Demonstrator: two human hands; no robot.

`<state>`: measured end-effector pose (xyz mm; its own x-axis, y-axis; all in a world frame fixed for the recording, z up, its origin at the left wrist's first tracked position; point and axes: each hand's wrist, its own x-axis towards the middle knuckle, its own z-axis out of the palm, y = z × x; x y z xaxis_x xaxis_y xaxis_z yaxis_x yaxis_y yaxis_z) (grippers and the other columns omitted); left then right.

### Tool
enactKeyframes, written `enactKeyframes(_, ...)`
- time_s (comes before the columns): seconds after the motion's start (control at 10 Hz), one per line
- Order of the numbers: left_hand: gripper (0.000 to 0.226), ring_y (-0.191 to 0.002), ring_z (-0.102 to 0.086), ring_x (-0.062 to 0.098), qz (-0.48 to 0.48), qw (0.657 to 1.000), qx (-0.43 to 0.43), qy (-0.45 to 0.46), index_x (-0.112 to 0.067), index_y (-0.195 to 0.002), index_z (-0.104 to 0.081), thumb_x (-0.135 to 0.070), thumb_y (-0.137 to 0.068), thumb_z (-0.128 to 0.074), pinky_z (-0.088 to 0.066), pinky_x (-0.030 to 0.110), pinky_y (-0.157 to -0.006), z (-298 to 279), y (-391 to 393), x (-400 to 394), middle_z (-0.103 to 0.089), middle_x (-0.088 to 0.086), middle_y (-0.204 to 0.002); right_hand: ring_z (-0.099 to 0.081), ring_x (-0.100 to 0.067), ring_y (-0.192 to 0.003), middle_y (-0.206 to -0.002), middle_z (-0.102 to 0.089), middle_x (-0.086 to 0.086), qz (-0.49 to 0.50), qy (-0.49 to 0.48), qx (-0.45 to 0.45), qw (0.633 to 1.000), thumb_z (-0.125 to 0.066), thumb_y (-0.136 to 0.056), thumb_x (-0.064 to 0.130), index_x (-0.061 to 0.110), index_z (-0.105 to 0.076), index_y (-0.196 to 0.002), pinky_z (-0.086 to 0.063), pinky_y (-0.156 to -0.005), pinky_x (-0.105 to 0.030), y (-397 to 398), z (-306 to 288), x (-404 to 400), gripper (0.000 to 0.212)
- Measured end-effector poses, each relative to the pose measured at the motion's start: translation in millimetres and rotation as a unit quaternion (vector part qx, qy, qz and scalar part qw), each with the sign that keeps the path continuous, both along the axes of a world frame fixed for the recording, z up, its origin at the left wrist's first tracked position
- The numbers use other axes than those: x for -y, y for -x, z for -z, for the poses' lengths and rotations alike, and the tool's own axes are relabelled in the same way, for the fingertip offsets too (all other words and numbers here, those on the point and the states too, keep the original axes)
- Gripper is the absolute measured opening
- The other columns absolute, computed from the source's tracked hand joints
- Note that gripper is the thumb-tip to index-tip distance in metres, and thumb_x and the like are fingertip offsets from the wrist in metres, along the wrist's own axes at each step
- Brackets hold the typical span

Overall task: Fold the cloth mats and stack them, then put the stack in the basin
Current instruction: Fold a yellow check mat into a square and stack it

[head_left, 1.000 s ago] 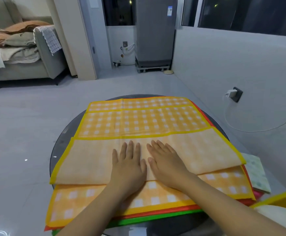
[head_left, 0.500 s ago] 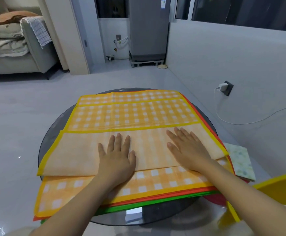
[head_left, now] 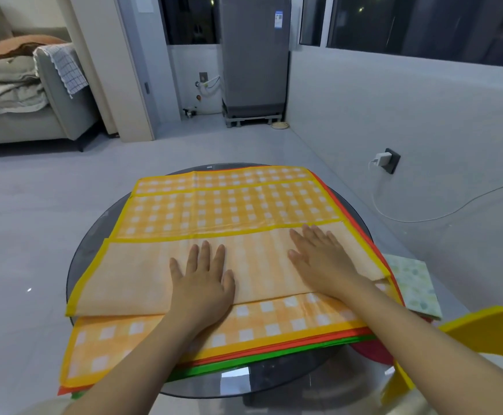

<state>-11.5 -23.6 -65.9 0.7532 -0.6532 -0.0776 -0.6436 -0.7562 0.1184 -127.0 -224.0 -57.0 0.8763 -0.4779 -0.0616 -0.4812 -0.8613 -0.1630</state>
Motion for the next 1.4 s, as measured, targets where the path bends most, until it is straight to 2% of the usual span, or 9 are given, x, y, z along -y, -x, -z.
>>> enactKeyframes(0.2, 0.058, -0.146, 0.015, 0.021, -0.005, 1.0, -0.006, 0.002, -0.028, -0.151, 0.007, -0.044, -0.097, -0.01, 0.008, 0.056, -0.115, 0, -2, 1, 0.014, 0.002, -0.159, 0.007, -0.015, -0.146, -0.159, 0.002, -0.001, -0.104, -0.012, 0.018, 0.994, -0.017, -0.1, 0.045, 0.028, -0.005, -0.15, 0.006, -0.118, -0.036, -46, 5, -52, 0.054)
enactKeyframes(0.4, 0.058, -0.146, 0.014, 0.019, 0.005, 1.0, -0.005, 0.014, -0.031, -0.15, 0.005, -0.048, -0.097, -0.011, 0.007, 0.053, -0.116, 1, -14, -14, 0.013, -0.002, -0.159, 0.008, -0.012, -0.146, -0.159, 0.005, 0.003, -0.108, 0.018, -0.002, 0.994, -0.014, -0.098, 0.048, 0.033, -0.002, -0.15, 0.005, -0.119, -0.036, -50, 12, -56, 0.055)
enactKeyframes(0.7, 0.056, -0.147, 0.008, 0.017, -0.063, 0.998, 0.026, 0.008, -0.041, -0.149, 0.0, -0.055, -0.096, -0.012, 0.005, 0.049, -0.117, 4, -58, -96, 0.007, -0.009, -0.159, 0.008, -0.01, -0.146, -0.159, 0.005, 0.005, -0.113, 0.012, 0.003, 0.994, -0.014, -0.099, 0.047, 0.035, -0.003, -0.15, 0.006, -0.118, -0.034, -46, 9, -57, 0.053)
enactKeyframes(1.0, 0.057, -0.147, 0.008, 0.018, -0.058, 0.998, 0.012, 0.0, -0.039, -0.149, -0.001, -0.056, -0.096, -0.013, 0.007, 0.052, -0.116, 0, -59, -101, 0.006, -0.007, -0.159, 0.008, -0.011, -0.146, -0.159, 0.004, 0.003, -0.106, 0.004, -0.006, 0.994, -0.016, -0.1, 0.046, 0.033, -0.004, -0.15, 0.005, -0.118, -0.035, -45, 3, -60, 0.053)
enactKeyframes(1.1, 0.057, -0.147, 0.001, 0.021, -0.06, 0.998, 0.013, 0.01, -0.034, -0.15, -0.013, -0.055, -0.097, -0.018, 0.005, 0.055, -0.115, -9, -56, -95, -0.002, -0.002, -0.16, 0.006, -0.013, -0.146, -0.159, 0.001, 0.002, -0.105, -0.008, -0.01, 0.994, -0.019, -0.1, 0.044, 0.031, -0.007, -0.15, 0.004, -0.118, -0.036, -47, 0, -59, 0.053)
enactKeyframes(1.2, 0.051, -0.147, -0.007, 0.02, -0.051, 0.998, 0.03, 0.025, -0.03, -0.143, -0.031, -0.05, -0.097, -0.024, 0.003, 0.056, -0.115, -20, -54, -79, -0.012, 0.001, -0.159, -0.001, -0.013, -0.146, -0.159, -0.008, 0.002, -0.1, -0.018, 0.026, 0.994, -0.025, -0.1, 0.041, 0.028, -0.016, -0.15, -0.001, -0.118, -0.035, -53, -4, -56, 0.052)
enactKeyframes(1.4, 0.047, -0.145, -0.016, 0.015, -0.022, 0.998, 0.004, 0.059, -0.025, -0.139, -0.041, -0.045, -0.099, -0.026, 0.003, 0.052, -0.116, -33, -78, -37, -0.023, 0.002, -0.156, -0.007, -0.011, -0.146, -0.157, -0.016, 0.003, -0.098, -0.024, 0.085, 0.991, -0.027, -0.101, 0.04, 0.03, -0.023, -0.148, -0.001, -0.117, -0.031, -86, -19, -39, 0.048)
